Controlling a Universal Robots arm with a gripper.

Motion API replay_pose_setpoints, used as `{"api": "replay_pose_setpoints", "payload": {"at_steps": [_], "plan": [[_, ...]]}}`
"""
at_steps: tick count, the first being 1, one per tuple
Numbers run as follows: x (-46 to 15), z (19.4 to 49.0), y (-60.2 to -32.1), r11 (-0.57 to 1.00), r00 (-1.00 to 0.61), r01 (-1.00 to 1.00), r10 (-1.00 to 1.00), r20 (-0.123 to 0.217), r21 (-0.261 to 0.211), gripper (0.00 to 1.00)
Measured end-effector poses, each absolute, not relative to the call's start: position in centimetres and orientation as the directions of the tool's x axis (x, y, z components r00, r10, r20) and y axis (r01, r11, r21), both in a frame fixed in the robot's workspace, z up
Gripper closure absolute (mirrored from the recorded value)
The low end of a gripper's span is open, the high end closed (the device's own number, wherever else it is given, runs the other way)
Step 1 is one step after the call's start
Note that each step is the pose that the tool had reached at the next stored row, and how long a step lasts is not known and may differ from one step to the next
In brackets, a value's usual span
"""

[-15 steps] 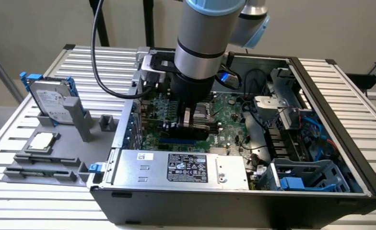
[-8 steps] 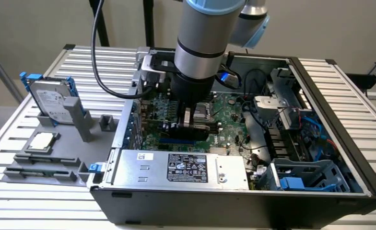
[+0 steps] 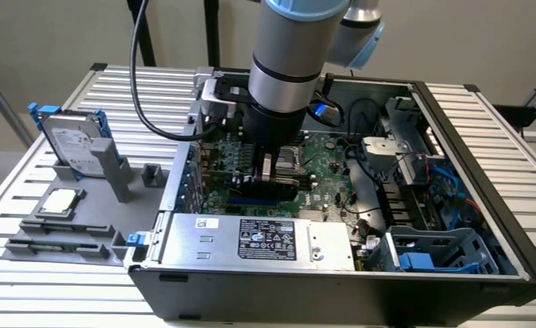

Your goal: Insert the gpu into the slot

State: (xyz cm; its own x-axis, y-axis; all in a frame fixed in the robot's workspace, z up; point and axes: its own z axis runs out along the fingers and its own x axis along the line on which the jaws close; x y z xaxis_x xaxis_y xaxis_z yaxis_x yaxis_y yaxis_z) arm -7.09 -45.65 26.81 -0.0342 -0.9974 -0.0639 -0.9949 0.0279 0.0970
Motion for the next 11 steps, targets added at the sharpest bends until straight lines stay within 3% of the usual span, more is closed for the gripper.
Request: {"api": "replay_pose_setpoints", "payload": {"at_steps": [11], "plan": [[-7.09,26.8,-45.41,0.017,-0.022,-0.995,-0.998,-0.055,0.097,0.74]]}}
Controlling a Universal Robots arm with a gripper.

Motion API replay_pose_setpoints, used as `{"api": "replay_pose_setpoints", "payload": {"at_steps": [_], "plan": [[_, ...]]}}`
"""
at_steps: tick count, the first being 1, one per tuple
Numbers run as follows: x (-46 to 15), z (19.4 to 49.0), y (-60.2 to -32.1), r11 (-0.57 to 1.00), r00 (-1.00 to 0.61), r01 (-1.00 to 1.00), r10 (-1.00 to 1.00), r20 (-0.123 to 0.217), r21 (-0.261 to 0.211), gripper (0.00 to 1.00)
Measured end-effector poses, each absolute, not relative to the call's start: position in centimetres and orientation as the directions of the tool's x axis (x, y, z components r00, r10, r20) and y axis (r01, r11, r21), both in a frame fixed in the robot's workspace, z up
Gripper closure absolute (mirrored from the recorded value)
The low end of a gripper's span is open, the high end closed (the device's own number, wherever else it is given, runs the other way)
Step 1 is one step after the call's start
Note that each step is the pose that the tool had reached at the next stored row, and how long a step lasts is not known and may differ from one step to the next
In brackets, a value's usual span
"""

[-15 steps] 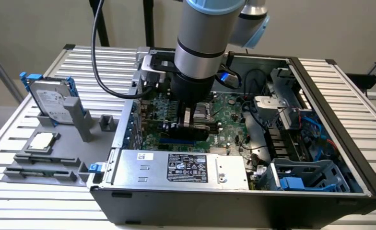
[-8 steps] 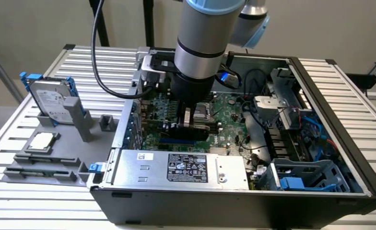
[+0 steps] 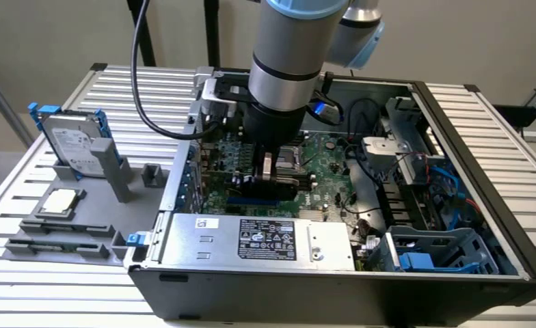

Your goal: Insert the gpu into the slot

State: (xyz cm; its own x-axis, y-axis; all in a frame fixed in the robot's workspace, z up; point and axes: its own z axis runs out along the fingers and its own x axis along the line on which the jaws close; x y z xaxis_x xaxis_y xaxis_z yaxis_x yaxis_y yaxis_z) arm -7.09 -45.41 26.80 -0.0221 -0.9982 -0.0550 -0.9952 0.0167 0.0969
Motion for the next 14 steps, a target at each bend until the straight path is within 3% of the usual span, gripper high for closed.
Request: {"api": "replay_pose_setpoints", "payload": {"at_steps": [14], "plan": [[-7.09,26.38,-45.41,0.017,-0.022,-0.995,-0.998,-0.054,0.097,0.74]]}}
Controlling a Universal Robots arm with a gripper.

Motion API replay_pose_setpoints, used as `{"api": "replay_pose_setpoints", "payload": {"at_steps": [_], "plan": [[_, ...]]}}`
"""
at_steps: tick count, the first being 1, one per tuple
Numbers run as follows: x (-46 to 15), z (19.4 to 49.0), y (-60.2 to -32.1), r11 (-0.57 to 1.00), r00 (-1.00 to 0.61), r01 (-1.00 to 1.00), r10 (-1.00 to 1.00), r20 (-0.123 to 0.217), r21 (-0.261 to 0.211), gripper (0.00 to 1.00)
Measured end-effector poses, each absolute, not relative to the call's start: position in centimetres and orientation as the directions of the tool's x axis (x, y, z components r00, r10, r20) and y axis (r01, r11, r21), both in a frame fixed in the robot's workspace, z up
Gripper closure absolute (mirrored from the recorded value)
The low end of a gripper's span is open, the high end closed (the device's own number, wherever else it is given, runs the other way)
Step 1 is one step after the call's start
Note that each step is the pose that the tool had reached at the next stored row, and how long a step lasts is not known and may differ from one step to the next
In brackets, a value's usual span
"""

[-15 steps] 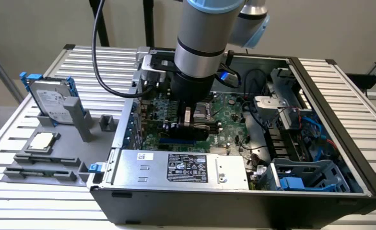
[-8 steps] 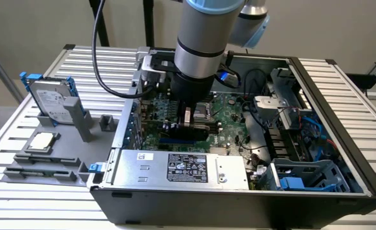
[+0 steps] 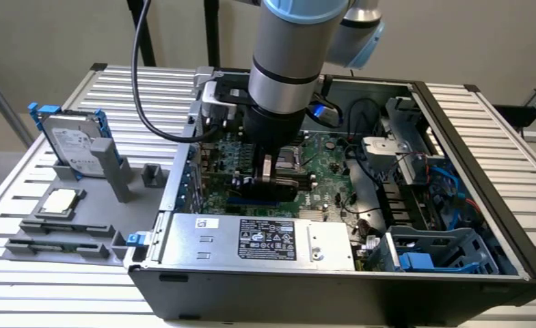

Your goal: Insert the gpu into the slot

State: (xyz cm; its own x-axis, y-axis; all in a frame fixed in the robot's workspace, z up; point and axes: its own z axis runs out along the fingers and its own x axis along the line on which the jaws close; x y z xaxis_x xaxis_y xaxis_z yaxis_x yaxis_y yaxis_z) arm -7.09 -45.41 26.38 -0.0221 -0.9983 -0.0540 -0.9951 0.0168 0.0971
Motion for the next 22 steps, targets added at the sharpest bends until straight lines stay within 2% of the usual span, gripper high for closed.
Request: {"api": "replay_pose_setpoints", "payload": {"at_steps": [22], "plan": [[-7.09,26.4,-45.33,0.017,-0.022,-0.995,-0.998,-0.054,0.102,0.74]]}}
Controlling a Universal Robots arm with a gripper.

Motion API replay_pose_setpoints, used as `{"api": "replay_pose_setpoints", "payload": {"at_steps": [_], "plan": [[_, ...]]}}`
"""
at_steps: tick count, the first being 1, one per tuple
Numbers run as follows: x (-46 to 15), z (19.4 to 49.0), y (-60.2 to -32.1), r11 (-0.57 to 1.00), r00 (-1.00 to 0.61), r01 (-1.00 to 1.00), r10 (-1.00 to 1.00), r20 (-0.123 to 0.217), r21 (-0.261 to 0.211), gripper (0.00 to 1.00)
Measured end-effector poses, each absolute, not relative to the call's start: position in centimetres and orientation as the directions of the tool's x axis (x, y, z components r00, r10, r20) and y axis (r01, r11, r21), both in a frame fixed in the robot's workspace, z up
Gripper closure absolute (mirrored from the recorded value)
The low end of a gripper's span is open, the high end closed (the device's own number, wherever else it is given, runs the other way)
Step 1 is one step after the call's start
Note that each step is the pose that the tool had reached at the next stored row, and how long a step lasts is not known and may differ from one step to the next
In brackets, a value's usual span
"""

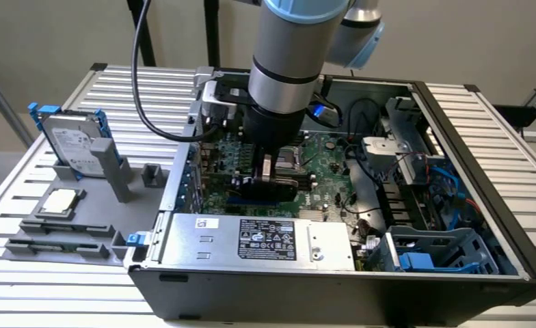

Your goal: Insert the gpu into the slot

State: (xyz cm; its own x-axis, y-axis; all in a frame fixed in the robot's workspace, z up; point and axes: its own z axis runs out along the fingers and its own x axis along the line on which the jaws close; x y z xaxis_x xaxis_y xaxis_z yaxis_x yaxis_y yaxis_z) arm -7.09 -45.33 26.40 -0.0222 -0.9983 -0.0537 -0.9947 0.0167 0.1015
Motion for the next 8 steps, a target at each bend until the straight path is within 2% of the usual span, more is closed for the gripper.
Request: {"api": "replay_pose_setpoints", "payload": {"at_steps": [8], "plan": [[-7.1,26.4,-45.18,0.017,-0.022,-0.994,-0.998,-0.052,0.104,0.74]]}}
